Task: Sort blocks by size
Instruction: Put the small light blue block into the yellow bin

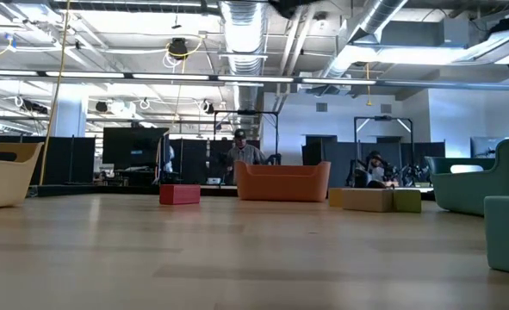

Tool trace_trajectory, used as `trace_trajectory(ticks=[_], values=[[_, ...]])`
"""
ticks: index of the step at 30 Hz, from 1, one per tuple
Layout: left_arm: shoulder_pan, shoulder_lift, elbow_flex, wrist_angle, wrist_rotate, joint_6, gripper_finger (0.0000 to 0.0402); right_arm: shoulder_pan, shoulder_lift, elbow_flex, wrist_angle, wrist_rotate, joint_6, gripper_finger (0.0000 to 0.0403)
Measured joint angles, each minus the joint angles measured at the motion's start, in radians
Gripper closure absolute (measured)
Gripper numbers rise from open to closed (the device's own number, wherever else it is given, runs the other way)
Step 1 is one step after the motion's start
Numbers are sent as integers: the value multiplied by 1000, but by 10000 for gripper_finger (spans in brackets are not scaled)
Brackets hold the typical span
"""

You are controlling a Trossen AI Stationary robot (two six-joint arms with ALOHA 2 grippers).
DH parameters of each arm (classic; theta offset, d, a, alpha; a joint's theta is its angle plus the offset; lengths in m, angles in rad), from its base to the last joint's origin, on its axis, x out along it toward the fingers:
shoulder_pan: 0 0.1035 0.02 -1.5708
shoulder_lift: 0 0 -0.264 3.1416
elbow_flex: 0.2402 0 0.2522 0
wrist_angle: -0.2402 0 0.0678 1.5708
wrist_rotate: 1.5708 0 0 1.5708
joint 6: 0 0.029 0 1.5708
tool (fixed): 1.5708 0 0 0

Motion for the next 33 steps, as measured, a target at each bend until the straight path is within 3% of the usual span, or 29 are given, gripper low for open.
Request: trace_trajectory(ticks=[7,20,25,29,33], values=[[28,149,113,-1,177,21,165,11,45,0,18,-1,49,173],[87,334,241,-1,297,73,165,5,134,0,89,-30,115,173],[109,360,249,8,336,71,165,-7,150,0,104,-31,113,173],[120,364,248,5,425,74,165,-13,156,0,101,-32,112,173],[122,362,239,1,425,111,165,-26,156,0,108,-33,92,173]])
